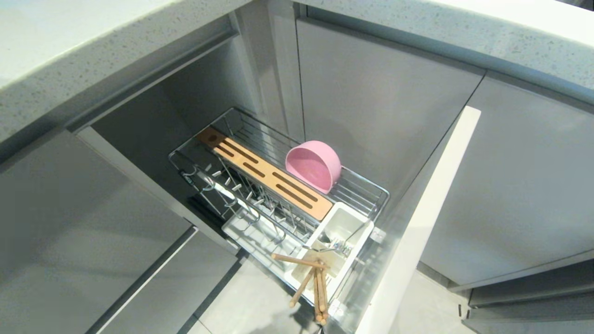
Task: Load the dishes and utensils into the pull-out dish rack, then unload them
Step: Take the plate out of the cupboard, then take the bowl out of the cupboard
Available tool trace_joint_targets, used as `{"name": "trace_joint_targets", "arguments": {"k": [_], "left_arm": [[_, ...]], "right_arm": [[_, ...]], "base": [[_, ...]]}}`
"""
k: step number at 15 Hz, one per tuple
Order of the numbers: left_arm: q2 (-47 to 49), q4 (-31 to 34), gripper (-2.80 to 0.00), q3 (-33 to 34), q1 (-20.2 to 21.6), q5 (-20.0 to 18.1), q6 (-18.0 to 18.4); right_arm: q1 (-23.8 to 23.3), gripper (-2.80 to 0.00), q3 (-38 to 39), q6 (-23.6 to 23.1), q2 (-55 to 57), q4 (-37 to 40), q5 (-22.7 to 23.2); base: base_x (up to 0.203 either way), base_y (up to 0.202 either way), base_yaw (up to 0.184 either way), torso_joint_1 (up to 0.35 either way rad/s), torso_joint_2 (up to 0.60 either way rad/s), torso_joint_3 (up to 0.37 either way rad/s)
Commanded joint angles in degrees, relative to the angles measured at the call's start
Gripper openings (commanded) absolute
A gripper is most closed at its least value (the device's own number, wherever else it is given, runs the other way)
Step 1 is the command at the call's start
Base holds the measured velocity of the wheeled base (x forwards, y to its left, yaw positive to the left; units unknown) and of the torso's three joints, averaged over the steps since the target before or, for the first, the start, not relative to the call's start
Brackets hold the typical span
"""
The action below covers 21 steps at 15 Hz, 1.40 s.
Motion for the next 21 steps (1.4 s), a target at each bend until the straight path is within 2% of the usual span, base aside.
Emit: {"name": "trace_joint_targets", "arguments": {"k": [1,3,8,11,15,17,21], "left_arm": [[0.95,3.47,-2.80,-0.27,0.24,-0.05,1.04],[2.00,5.16,-2.80,-0.27,0.23,0.40,1.03],[6.24,4.50,-2.80,-0.89,0.24,0.43,0.83],[9.00,0.86,-2.80,-1.23,-0.15,-0.02,0.72],[12.39,-5.79,-2.80,-1.23,-4.68,0.12,0.62],[12.88,-6.45,-2.80,-1.23,-6.59,0.21,0.62],[13.70,-6.02,-2.80,-1.15,-7.60,0.49,0.62]], "right_arm": [[0.02,-2.80,0.09,0.01,0.00,-0.01,0.01],[0.02,-2.80,0.08,0.01,0.00,-0.01,0.01],[0.02,-2.80,0.09,0.01,0.00,-0.01,0.01],[0.02,-2.80,0.03,0.01,0.00,-0.01,0.01],[0.09,-2.80,0.08,0.01,0.00,-0.01,0.01],[0.02,-2.80,0.09,0.01,0.00,-0.01,0.01],[0.02,-2.80,0.09,0.01,0.00,-0.01,0.01]], "base": [[0.000,0.000,0.000,0.000,0.00,0.000],[0.000,0.000,0.000,0.000,0.00,0.000],[0.000,0.000,0.000,0.000,0.00,0.000],[0.000,0.000,0.000,0.000,0.00,0.000],[0.000,0.000,0.000,0.000,0.00,0.000],[0.000,0.000,0.000,0.000,0.00,0.000],[0.000,0.000,0.000,0.000,0.00,0.000]]}}
